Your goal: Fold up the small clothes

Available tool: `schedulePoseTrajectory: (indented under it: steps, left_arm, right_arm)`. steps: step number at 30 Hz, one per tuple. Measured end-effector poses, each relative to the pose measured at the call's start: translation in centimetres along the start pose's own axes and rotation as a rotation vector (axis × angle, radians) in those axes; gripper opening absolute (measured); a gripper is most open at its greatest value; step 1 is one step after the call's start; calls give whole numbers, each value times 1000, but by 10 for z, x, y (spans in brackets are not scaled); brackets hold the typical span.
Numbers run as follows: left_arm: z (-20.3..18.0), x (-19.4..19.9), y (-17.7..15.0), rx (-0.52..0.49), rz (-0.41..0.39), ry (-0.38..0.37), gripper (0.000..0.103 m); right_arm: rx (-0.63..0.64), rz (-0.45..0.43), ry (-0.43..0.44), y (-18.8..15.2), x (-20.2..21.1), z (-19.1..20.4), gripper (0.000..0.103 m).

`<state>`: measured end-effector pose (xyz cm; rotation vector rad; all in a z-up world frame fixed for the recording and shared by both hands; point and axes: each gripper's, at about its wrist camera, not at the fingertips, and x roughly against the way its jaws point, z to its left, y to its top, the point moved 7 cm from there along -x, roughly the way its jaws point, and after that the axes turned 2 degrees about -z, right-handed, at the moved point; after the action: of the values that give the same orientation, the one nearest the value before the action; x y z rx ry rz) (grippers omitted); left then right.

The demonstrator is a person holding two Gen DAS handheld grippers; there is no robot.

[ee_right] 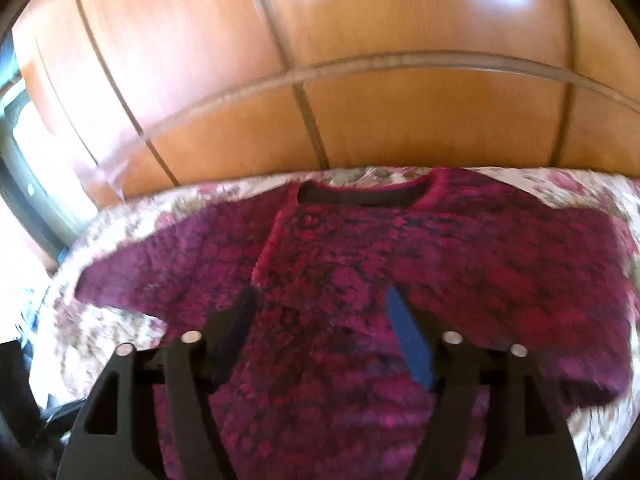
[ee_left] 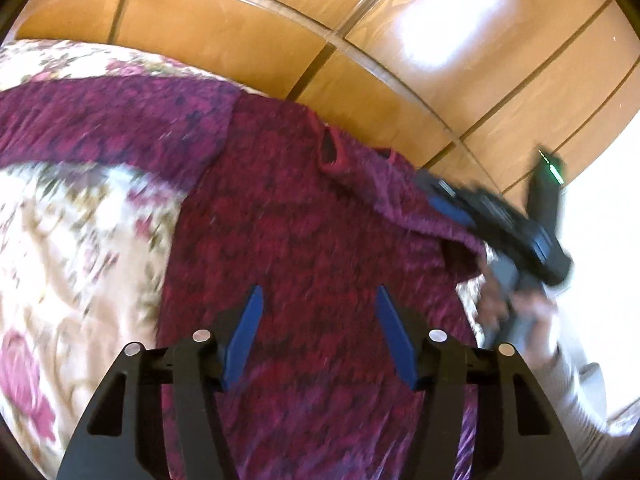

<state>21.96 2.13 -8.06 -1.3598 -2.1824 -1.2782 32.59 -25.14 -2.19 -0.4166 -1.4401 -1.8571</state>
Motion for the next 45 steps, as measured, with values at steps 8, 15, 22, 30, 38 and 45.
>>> schedulePoseTrajectory:
  steps: [8,15,22,30,38,45]
  left_arm:
    - [-20,-71,59,50,38,-57,59]
    - [-26,-145,82,69,119,-22,28]
    - [-24,-117,90,40,25,29,9]
    - [11,-71,80,22,-45,137,9]
    - [52,-82,55,44,10,229,10]
    - [57,-46,43,115,-51,168,44]
  right_arm:
    - [-209,-59,-140,-54,104,-111,72]
    - [-389,-76,-205,-77,131,-182,70]
    - [-376,-105,-141,-46,106,-172,58]
    - [-212,-11,-146,-23,28,-124,53]
    - [-109,49,-295,-35,-20,-123,52]
    - [-42,25,-325,-36,7,-95,68]
